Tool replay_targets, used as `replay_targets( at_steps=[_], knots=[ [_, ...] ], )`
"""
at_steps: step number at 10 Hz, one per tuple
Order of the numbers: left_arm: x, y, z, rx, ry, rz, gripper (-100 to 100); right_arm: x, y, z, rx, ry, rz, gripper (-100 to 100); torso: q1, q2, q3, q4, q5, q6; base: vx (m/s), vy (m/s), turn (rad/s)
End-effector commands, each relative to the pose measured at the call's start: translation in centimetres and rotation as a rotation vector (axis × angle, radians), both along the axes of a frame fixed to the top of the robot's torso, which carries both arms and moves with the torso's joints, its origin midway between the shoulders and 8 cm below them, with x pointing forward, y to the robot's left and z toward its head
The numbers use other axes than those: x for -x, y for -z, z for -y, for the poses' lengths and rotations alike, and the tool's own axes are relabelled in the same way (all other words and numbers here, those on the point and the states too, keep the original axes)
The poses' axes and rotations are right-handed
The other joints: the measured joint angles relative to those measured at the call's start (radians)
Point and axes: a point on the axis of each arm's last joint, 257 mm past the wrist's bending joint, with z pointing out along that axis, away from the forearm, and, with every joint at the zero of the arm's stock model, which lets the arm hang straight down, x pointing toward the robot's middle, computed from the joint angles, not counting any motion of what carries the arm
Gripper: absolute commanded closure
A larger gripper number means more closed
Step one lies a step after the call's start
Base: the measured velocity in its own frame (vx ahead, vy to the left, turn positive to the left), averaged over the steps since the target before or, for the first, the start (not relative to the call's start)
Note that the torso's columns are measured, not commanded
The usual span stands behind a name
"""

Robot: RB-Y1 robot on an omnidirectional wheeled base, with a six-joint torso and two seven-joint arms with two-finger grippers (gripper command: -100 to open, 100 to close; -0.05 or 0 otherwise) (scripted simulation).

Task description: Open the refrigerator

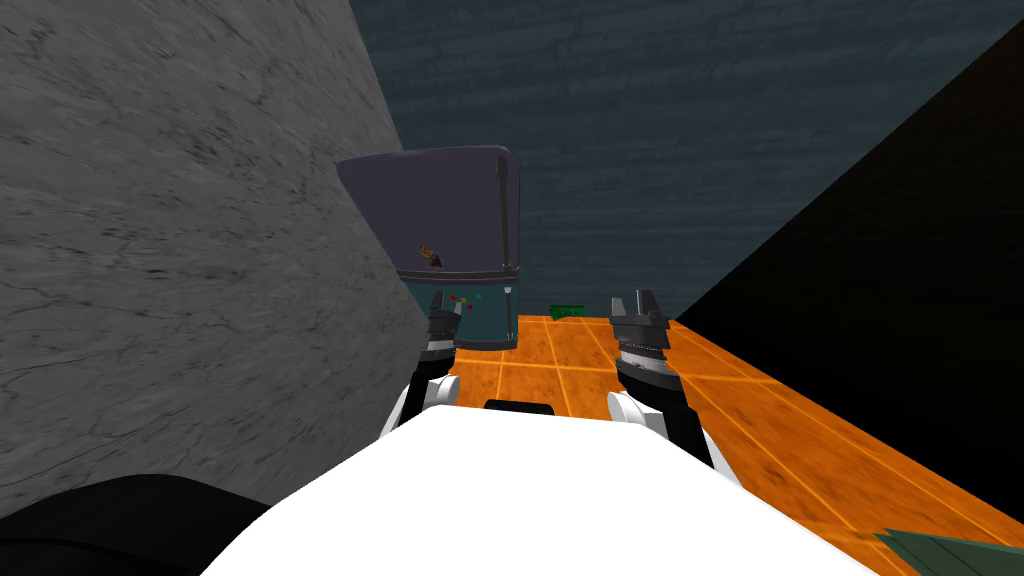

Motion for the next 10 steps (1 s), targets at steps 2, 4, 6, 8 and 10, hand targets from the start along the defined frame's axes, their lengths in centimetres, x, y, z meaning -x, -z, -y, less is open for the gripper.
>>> replay_targets(
  at_steps=[2, 4, 6, 8, 10],
  knots=[
    [0.00, 0.00, 0.00, 0.000, 0.000, 0.000, 0, 0.00, 0.00, 0.00, 0.000, 0.000, 0.000, 0, 0.000, 0.104, -0.209, 0.105, 0.000, 0.000, 0.000, 0.000, 0.000],
    [0.00, -0.01, 0.00, 0.000, 0.000, 0.000, 0, 0.00, -0.01, 0.00, 0.000, 0.000, 0.000, 0, 0.000, 0.248, -0.497, 0.248, 0.000, 0.000, 0.000, 0.000, 0.000],
    [0.00, -0.01, 0.00, 0.000, 0.000, 0.000, 0, 0.01, -0.01, 0.00, 0.000, 0.000, 0.000, 0, 0.000, 0.396, -0.792, 0.396, 0.000, 0.000, 0.000, 0.000, 0.000],
    [0.01, -0.02, 0.00, 0.000, 0.000, 0.000, 0, 0.01, -0.02, 0.00, 0.000, 0.000, 0.000, 0, 0.000, 0.544, -1.087, 0.544, 0.000, 0.000, 0.000, 0.000, 0.000],
    [-0.01, 0.17, 0.12, -0.026, 0.018, -0.012, -100, 0.01, -0.02, 0.00, 0.000, 0.000, 0.000, 0, 0.000, 0.691, -1.382, 0.691, 0.000, 0.000, 0.015, -0.006, 0.021]
  ],
)
